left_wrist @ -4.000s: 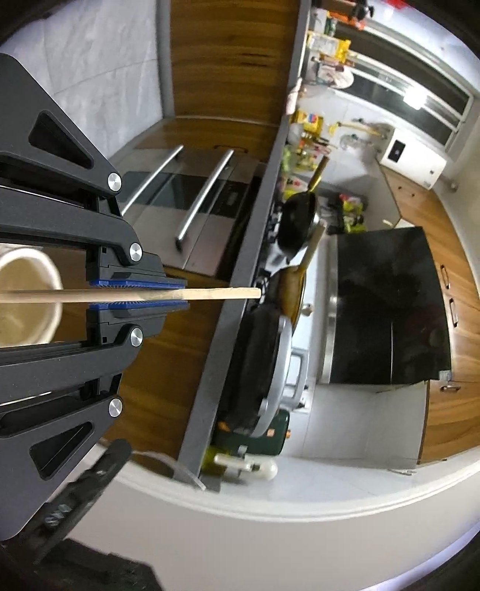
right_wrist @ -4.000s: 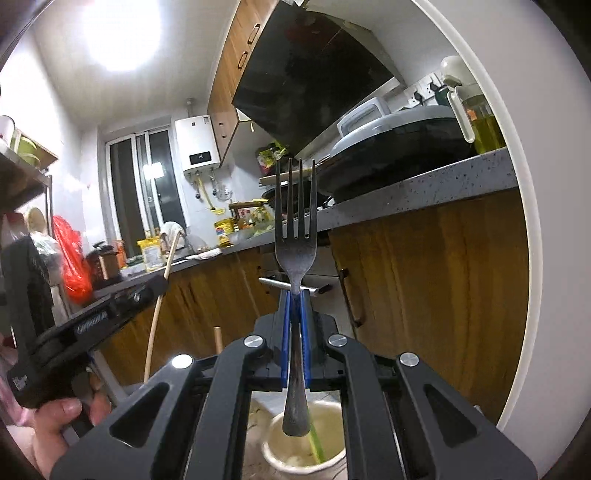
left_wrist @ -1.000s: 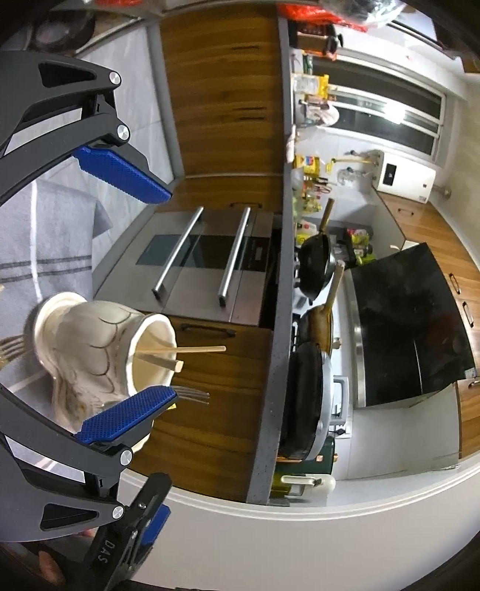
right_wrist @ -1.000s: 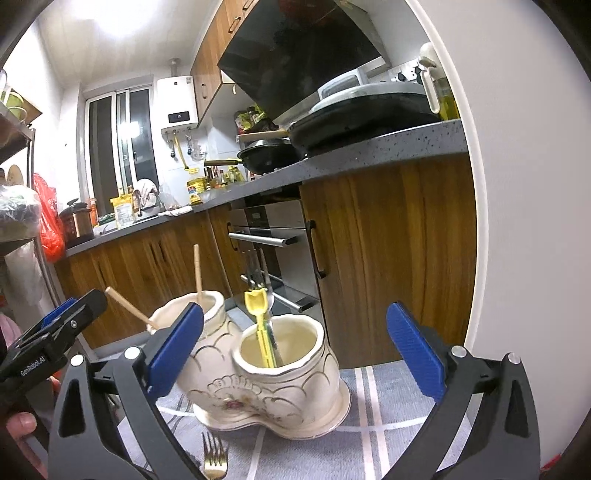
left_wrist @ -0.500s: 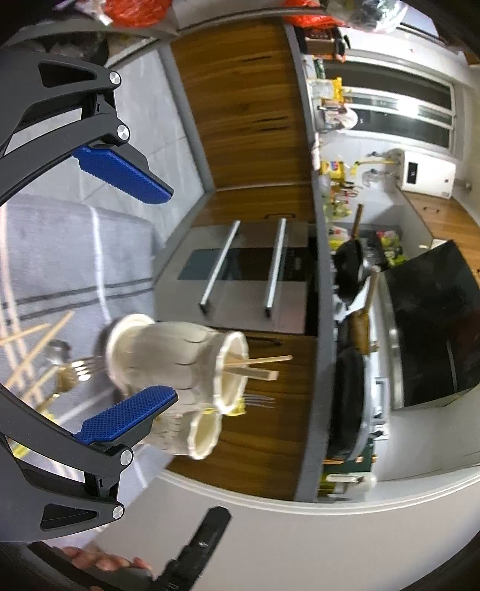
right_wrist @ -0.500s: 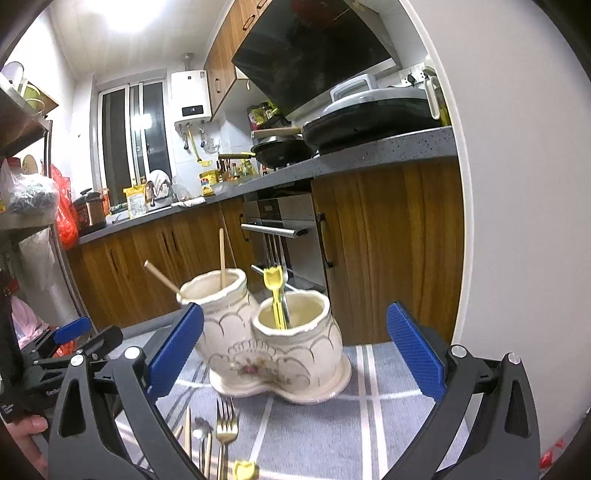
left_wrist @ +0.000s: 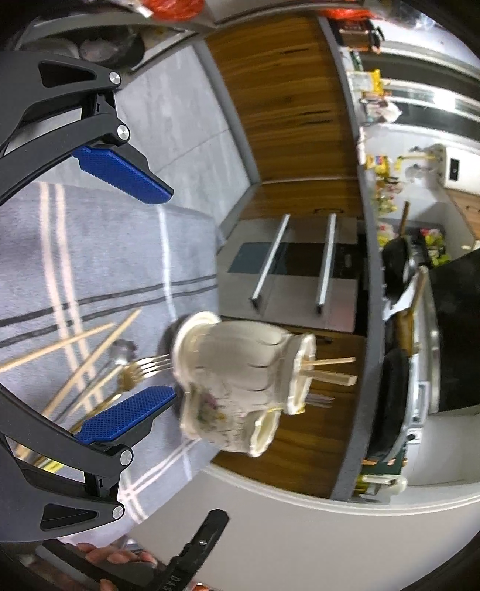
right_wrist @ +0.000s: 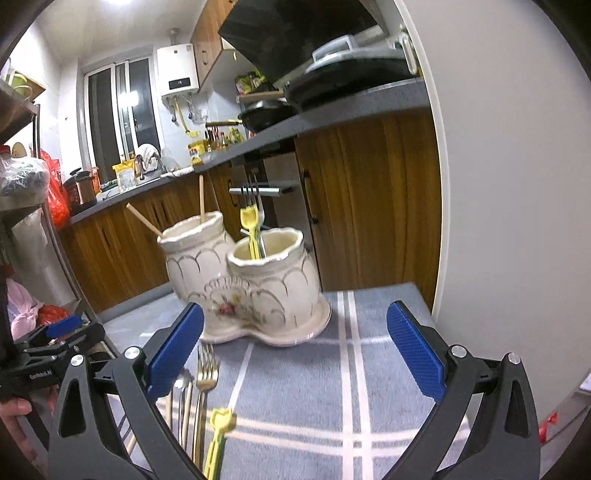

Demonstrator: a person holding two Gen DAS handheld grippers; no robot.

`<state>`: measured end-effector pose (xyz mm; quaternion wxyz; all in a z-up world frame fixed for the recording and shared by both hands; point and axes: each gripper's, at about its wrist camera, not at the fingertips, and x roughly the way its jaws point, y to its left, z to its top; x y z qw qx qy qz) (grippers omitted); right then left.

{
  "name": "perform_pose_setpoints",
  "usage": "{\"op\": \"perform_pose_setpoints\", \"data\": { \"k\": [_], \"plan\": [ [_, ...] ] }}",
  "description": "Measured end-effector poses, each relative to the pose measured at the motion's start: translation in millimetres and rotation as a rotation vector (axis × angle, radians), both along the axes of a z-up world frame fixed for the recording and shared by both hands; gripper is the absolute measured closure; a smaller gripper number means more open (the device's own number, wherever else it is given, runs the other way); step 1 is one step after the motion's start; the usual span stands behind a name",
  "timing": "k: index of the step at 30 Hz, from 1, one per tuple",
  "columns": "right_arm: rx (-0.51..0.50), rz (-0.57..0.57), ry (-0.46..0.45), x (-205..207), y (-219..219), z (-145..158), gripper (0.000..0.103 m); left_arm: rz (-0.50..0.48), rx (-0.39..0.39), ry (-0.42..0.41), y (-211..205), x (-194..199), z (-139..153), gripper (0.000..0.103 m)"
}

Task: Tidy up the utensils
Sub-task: 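Move both tools back over the loose utensils on the cloth, then grasp a wooden chopstick with the left tool while the right tool grasps a yellow-green utensil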

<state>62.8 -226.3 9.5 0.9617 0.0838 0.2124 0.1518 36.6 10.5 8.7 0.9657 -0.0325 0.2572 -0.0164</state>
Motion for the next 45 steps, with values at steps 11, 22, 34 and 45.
{"op": "perform_pose_setpoints", "data": {
  "k": [11, 22, 34, 45],
  "plan": [
    [-0.032, 0.042, 0.074, 0.6, 6.8, -18.8, 0.005, -0.115, 0.036, 0.263, -15.2, -0.8, -40.2, 0.005],
    [-0.121, 0.123, 0.142, -8.1, 22.8, -30.0, 0.005, -0.197, 0.073, 0.329, -30.4, -21.1, -52.1, 0.022],
    [-0.237, 0.339, 0.283, -30.2, 62.9, -55.5, 0.075, -0.224, 0.131, 0.351, -37.6, -18.2, -61.4, 0.073],
    [-0.253, 0.380, 0.359, -29.8, 71.9, -66.9, 0.085, -0.201, 0.166, 0.305, -32.2, -11.7, -64.3, 0.093]
  ]
}}
